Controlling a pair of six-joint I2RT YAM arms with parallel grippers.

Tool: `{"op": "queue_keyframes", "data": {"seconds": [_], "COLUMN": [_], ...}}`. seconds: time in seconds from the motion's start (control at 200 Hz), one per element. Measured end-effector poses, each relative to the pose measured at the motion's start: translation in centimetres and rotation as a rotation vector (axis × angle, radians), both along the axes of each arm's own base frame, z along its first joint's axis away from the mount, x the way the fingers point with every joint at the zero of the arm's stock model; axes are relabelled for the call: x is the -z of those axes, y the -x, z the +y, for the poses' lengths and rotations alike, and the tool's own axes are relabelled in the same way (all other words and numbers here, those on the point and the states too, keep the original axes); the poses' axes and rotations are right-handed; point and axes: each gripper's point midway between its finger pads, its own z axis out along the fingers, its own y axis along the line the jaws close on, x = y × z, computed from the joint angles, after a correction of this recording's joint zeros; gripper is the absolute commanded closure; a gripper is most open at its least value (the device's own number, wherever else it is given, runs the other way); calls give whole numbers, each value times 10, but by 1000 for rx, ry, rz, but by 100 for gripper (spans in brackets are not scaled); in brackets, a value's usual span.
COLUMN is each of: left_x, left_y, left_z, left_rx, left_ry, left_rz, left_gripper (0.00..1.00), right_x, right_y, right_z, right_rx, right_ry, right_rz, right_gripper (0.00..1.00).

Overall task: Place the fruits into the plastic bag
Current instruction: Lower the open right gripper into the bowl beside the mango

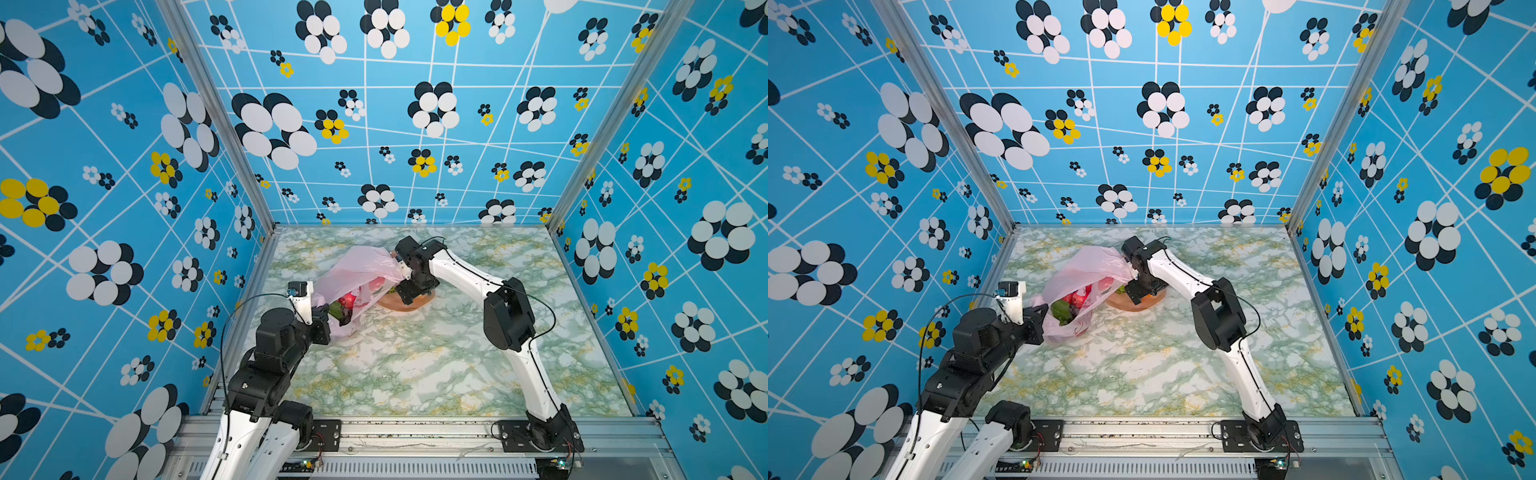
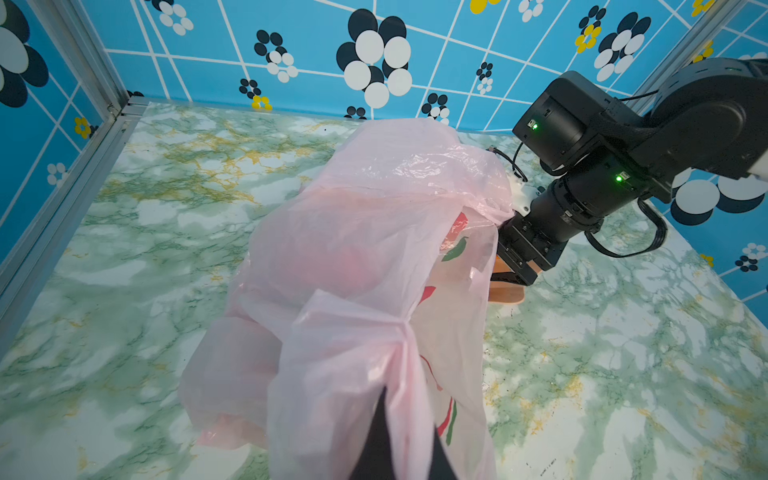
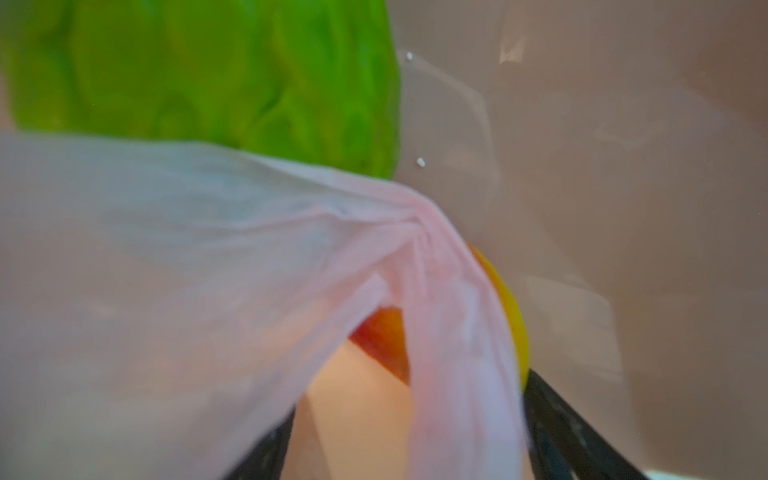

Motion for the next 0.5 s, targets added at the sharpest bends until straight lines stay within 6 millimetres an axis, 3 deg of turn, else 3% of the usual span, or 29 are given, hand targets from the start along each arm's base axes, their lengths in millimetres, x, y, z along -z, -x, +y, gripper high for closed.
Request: {"op": "queue_keyframes", "data": {"seconds": [0.5], "left_x": [0], "left_y": [0], "left_z": [0], "left_rx": [0], "left_ry": [2], "left_rz": [0], "left_gripper": [100], "right_x": [5], "right_y": [-16], "right_z": [2], "right_rx": [-2], "right_ry": [8], "right_rz": [-34], "right_gripper": [17]}}
